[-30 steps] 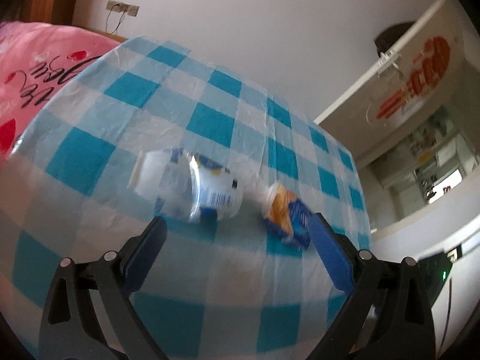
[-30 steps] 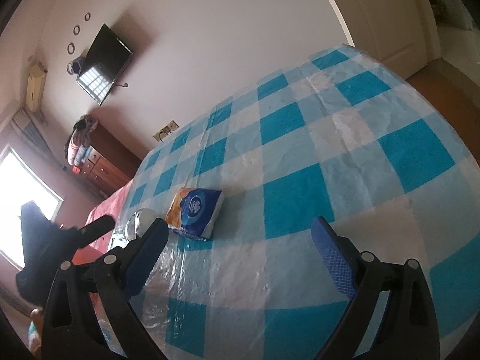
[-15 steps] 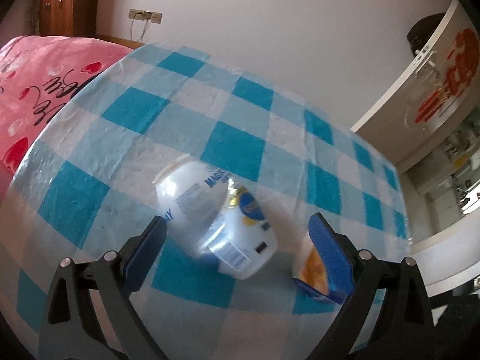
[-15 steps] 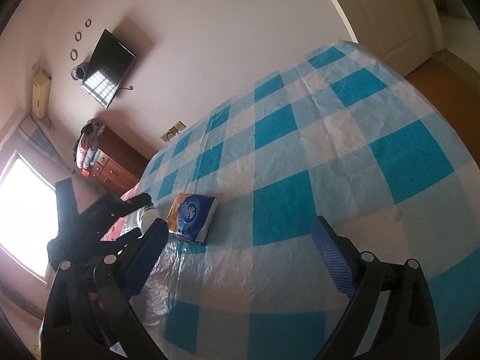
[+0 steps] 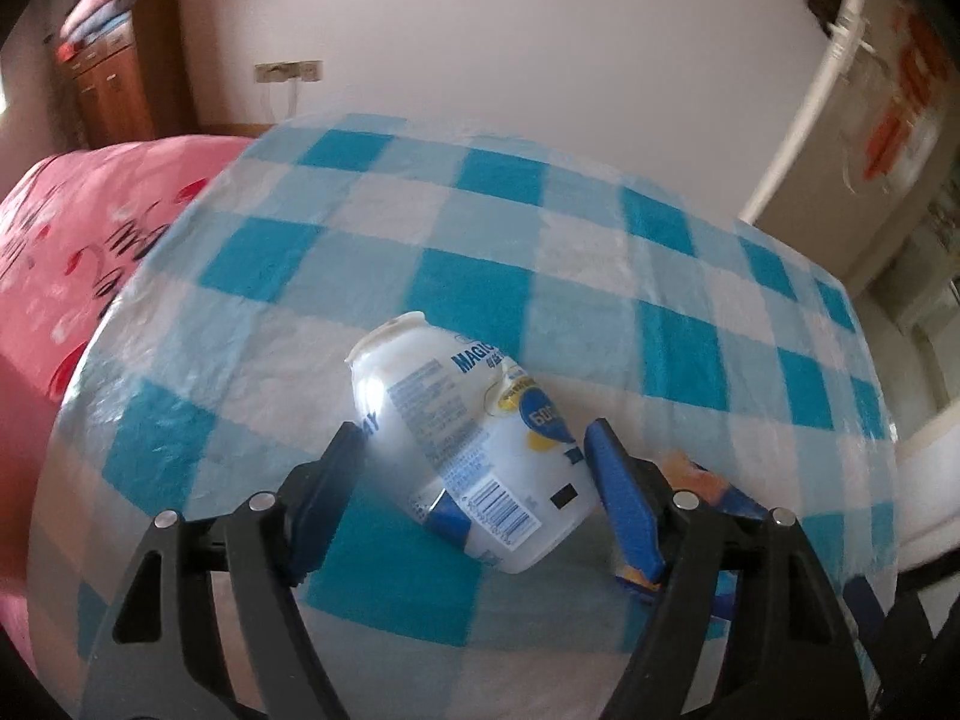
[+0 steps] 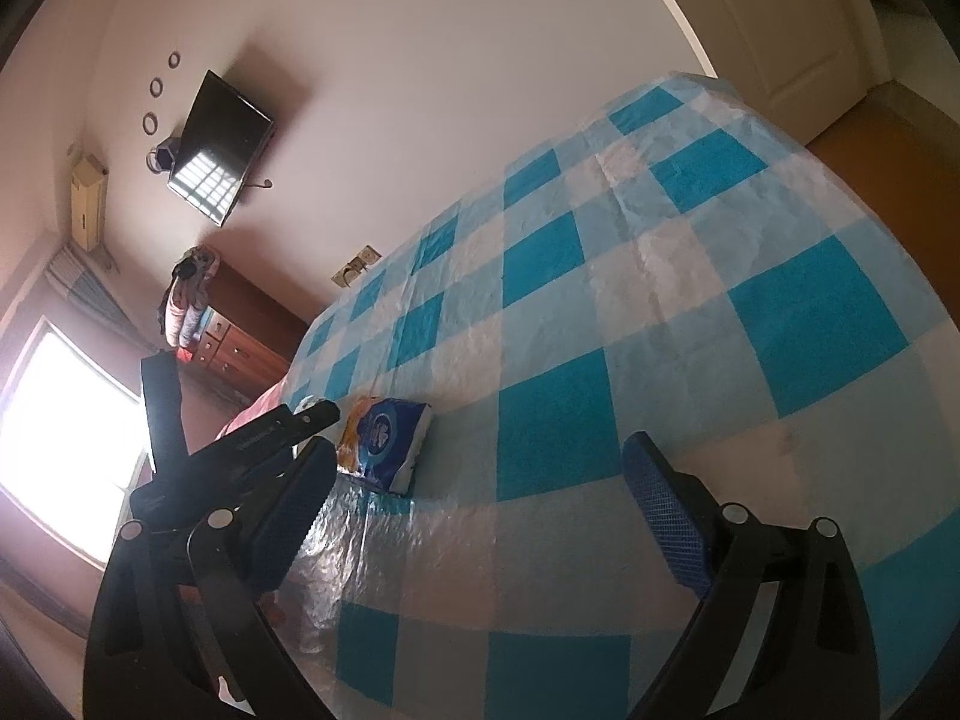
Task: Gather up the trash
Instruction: 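Grasp the white bottle with the left tool while the right tool grasps the blue tissue pack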
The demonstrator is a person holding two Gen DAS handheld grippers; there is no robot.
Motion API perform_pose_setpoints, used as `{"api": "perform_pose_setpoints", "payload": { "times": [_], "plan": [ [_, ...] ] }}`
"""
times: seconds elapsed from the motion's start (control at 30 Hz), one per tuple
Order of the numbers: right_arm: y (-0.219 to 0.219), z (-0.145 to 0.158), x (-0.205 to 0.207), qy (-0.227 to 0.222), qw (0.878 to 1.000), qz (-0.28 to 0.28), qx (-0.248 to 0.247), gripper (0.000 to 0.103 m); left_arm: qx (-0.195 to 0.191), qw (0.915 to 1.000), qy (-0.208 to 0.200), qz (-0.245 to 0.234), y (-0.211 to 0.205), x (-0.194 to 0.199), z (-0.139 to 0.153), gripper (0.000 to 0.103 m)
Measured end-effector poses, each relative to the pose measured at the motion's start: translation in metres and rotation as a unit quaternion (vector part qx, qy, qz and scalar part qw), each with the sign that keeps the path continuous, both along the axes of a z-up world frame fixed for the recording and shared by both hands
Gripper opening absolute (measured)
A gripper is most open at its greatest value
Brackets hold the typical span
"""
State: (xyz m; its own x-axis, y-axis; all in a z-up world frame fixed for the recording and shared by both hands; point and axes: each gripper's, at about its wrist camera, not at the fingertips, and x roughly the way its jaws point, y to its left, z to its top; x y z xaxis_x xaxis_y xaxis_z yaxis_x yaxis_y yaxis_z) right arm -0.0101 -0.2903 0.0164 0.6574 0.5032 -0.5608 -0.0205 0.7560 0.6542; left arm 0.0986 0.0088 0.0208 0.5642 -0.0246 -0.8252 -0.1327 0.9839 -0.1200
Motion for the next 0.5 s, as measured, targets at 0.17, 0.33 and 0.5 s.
{"api": "perform_pose_setpoints", "payload": {
  "times": [0.17, 0.33, 0.5],
  "plan": [
    [-0.007, 0.000, -0.001, 0.000, 1.000, -0.010, 0.000, 0.095, 0.027, 0.9960, -0.004, -0.085, -0.036, -0.014, 0.001, 0.076],
    [-0.016, 0.001, -0.001, 0.002, 1.000, -0.021, -0.002, 0.095, 0.033, 0.9828, -0.002, -0.182, -0.076, -0.044, 0.001, 0.076],
    [-0.016, 0.003, -0.003, 0.007, 0.999, -0.025, -0.037, 0.095, 0.016, 0.9775, 0.002, -0.210, -0.089, -0.070, 0.000, 0.075]
  ]
}}
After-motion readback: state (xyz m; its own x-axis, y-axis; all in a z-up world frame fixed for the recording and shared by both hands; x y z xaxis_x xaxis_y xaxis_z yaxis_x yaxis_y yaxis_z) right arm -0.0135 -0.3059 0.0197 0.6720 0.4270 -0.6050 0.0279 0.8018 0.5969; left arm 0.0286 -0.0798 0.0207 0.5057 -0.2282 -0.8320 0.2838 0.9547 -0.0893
